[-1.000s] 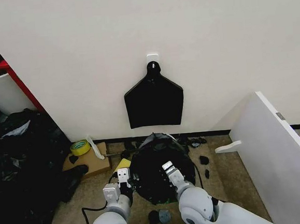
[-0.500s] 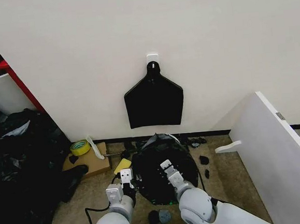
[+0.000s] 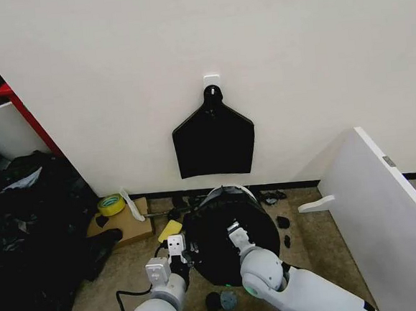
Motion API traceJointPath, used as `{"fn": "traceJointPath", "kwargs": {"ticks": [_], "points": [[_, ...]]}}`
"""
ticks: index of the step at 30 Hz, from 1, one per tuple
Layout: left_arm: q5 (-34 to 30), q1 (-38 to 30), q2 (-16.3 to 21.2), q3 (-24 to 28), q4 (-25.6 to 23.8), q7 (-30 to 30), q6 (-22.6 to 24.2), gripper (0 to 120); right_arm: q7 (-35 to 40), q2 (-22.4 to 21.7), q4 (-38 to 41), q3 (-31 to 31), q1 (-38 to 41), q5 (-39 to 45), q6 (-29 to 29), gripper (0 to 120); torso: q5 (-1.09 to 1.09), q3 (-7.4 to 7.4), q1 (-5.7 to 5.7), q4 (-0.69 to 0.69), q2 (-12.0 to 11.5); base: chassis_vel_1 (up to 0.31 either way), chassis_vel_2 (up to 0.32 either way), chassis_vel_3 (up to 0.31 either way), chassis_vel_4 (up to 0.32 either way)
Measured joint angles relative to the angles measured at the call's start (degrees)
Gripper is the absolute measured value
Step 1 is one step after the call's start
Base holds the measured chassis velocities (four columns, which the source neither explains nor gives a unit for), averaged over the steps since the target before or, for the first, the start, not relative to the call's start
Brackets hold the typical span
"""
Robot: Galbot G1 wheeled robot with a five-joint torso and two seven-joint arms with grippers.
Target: Place the garbage bag over the trash bin.
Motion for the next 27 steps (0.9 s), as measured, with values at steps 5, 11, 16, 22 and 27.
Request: {"fn": "traceJointPath", "kwargs": {"ticks": [5,11,16,22,27], "points": [[-0.30,-0.81,-0.24,-0.10,1.10,0.00,-0.07,0,-0.50,-2.54,4.57,0.02,-2.67,-0.29,1.12,0,0.00,0.00,0.00,-0.01,0.00,0.000,0.000,0.000,0.000],[-1.33,-1.61,-0.53,-0.19,2.01,-0.09,0.01,0,-3.80,-4.30,8.00,-0.35,-4.73,-0.67,8.55,0,0.00,0.00,0.00,-0.01,0.00,0.000,0.000,0.000,0.000],[-1.61,-1.39,-0.55,-0.23,1.80,-0.15,0.36,0,-6.34,-3.29,6.66,-0.15,-3.87,-1.70,14.28,0,0.00,0.00,0.00,0.00,0.00,0.000,0.000,0.000,0.000],[-1.62,-0.50,-0.41,-0.40,0.85,-0.22,0.56,0,-6.54,-0.60,2.56,-0.07,-1.81,-1.37,15.80,0,-0.01,0.00,0.00,0.00,0.00,0.000,0.000,0.000,0.000],[-1.52,0.26,-0.54,-0.35,-0.09,-0.27,0.65,0,-2.32,2.12,-2.21,-0.72,1.27,-1.43,11.58,0,0.00,0.00,0.00,0.00,0.00,0.000,0.000,0.000,0.000]]}}
